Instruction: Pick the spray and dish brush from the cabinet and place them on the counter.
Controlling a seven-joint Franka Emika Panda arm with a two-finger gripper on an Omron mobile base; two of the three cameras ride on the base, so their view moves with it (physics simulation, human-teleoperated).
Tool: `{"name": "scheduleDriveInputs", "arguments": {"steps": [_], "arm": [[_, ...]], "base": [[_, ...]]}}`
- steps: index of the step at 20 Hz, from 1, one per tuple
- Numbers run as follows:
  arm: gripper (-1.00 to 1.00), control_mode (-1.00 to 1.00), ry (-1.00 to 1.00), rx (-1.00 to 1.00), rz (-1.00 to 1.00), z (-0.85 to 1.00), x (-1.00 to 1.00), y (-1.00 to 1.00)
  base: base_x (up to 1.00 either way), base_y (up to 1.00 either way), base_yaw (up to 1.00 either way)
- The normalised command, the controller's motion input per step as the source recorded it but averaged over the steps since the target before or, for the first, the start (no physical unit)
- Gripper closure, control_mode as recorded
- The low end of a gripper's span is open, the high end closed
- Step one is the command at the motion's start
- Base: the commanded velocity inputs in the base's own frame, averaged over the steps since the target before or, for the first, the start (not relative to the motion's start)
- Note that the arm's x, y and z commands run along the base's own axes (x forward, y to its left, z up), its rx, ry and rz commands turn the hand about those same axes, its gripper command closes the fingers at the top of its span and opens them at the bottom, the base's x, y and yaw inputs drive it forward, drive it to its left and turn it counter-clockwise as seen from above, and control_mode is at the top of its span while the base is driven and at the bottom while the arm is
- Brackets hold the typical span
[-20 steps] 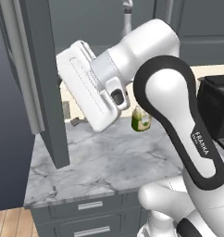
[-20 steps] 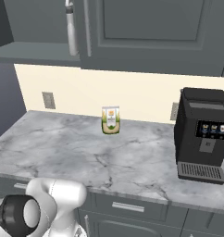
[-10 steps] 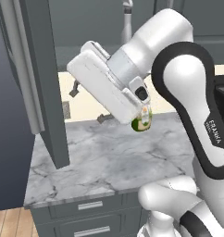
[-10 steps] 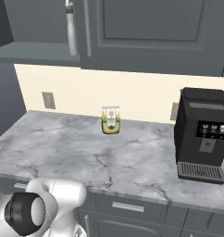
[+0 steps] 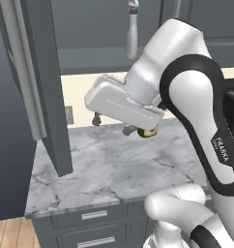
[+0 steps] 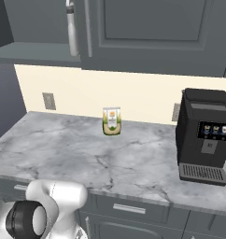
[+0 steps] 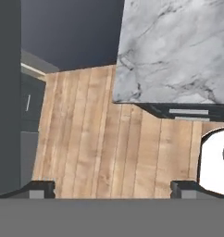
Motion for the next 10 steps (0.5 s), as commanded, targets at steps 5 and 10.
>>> {"name": "scheduleDriveInputs", "arguments": {"steps": [5, 10], "arm": [[-1.0, -1.0, -0.34, -0.14, 0.32, -0.42, 0.02, -0.36], [-1.0, -1.0, -0.26, -0.1, 0.33, -0.44, 0.2, -0.33]], "base": [[0.0, 0.0, 0.0], [0.0, 0.0, 0.0]]}}
